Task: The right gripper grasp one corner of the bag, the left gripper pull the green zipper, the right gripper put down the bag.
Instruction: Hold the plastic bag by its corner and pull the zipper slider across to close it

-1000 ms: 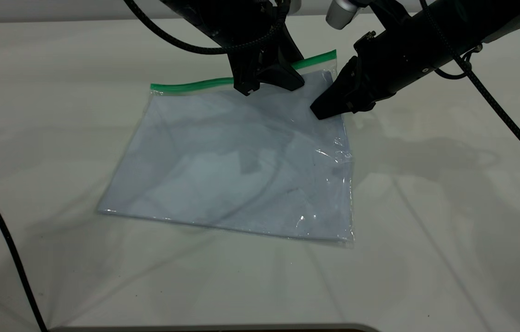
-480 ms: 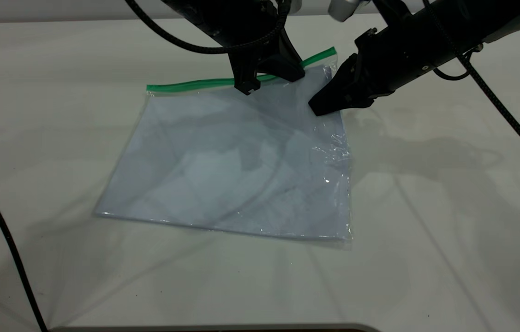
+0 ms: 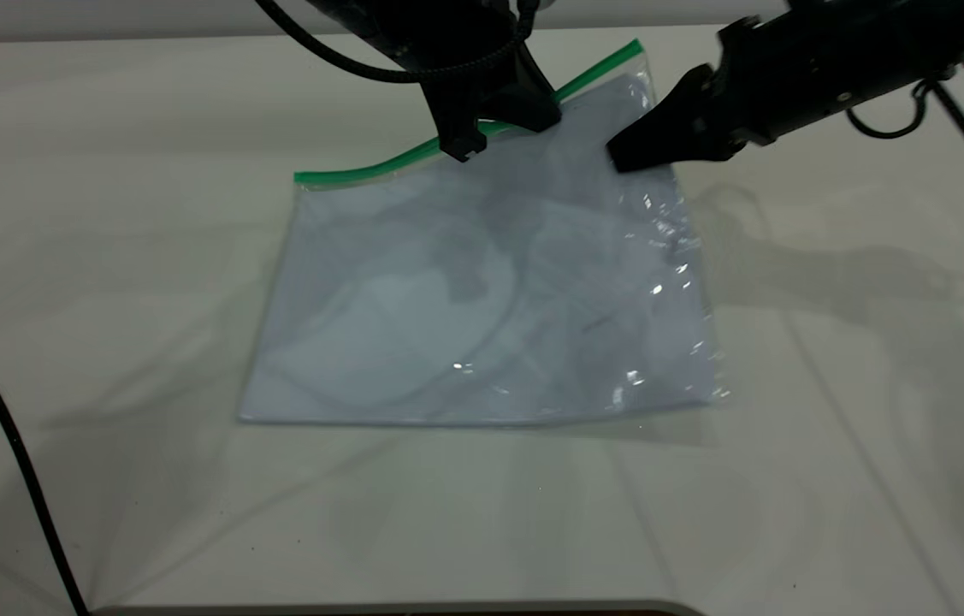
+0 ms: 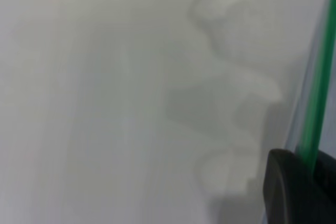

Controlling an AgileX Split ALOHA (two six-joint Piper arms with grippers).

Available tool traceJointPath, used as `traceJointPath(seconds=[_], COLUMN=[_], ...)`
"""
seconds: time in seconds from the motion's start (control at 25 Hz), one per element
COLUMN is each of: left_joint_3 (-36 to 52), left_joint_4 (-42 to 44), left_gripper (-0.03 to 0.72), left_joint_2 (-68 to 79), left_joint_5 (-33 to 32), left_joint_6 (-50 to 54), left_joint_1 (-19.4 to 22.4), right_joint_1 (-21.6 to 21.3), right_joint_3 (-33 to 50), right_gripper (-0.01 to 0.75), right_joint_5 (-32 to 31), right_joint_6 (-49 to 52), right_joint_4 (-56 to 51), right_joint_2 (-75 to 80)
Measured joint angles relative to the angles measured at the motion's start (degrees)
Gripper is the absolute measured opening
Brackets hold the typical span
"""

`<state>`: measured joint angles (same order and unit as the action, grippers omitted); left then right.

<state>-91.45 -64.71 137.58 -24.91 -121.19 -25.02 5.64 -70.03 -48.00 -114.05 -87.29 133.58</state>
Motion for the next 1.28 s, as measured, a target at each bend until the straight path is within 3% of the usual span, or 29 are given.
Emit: traceJointPath(seconds=[0.24, 0.6, 1.28], left_joint_3=[0.0, 0.0, 0.0], left_joint_4=[0.0, 0.0, 2.4], left_gripper=[0.056, 0.056, 0.056], left_joint_2=[0.5, 2.4, 4.8], left_joint_5=[-0.1, -0.4, -2.6], left_joint_6=[0.8, 2.6, 7.8], left_joint_1=[2.5, 5.1, 13.8], right_joint_1=[-1.8, -2.5, -5.2], right_joint_3=[0.0, 0.0, 0.0], right_gripper=[0.035, 0.035, 0.035], right_joint_5=[-2.7, -2.7, -1.7], right_joint_6=[-0.2, -0.4, 0.2], right_joint_4=[-0.8, -1.6, -4.1], right_joint_2=[0.0, 0.0, 0.0])
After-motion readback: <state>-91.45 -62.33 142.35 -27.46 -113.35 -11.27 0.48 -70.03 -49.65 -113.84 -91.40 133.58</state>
